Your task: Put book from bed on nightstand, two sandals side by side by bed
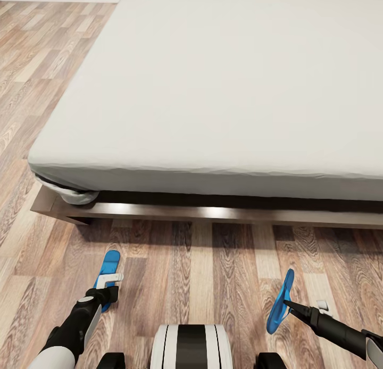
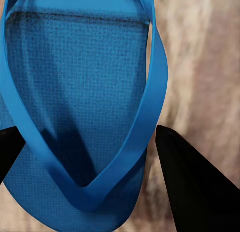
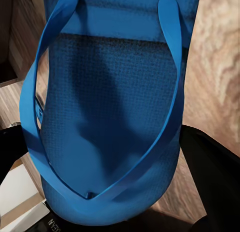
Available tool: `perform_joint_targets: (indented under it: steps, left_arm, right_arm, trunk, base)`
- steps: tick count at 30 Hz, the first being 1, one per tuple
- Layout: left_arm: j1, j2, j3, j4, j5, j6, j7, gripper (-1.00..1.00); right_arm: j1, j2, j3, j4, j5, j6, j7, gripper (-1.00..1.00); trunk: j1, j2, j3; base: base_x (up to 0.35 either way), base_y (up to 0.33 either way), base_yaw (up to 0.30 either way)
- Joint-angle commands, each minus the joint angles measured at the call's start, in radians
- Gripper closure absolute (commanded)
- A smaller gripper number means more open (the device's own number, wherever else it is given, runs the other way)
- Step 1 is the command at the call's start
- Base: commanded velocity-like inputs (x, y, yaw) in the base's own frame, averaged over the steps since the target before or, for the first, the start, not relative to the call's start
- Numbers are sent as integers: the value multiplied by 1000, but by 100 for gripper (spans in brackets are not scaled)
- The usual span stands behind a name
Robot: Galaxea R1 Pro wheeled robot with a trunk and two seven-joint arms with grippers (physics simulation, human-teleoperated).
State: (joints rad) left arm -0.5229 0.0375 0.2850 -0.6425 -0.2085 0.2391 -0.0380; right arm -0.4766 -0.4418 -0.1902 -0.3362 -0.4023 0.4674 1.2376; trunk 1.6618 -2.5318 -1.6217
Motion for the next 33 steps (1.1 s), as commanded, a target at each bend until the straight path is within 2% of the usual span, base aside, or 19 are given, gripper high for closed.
perform_joint_targets:
  steps: [1,14,15,33]
  left_arm:
    - [0,-1,3,-2,-11,5,-5,100]
    - [0,-1,3,-2,-11,5,-5,100]
    - [0,-1,3,-2,-11,5,-5,-100]
    - [0,-2,2,-2,-11,5,-5,-100]
  right_arm:
    - [0,0,-2,0,-3,9,2,100]
    - [1,0,-2,0,-3,9,2,100]
    - [1,0,-2,0,-3,9,2,100]
    - [0,0,-2,0,-3,10,2,100]
  trunk:
    - [0,0,-1]
    - [0,0,-1]
    - [0,0,-1]
    - [0,0,-1]
  base:
    - [0,0,0]
    - [0,0,0]
    - [0,0,0]
    - [0,0,0]
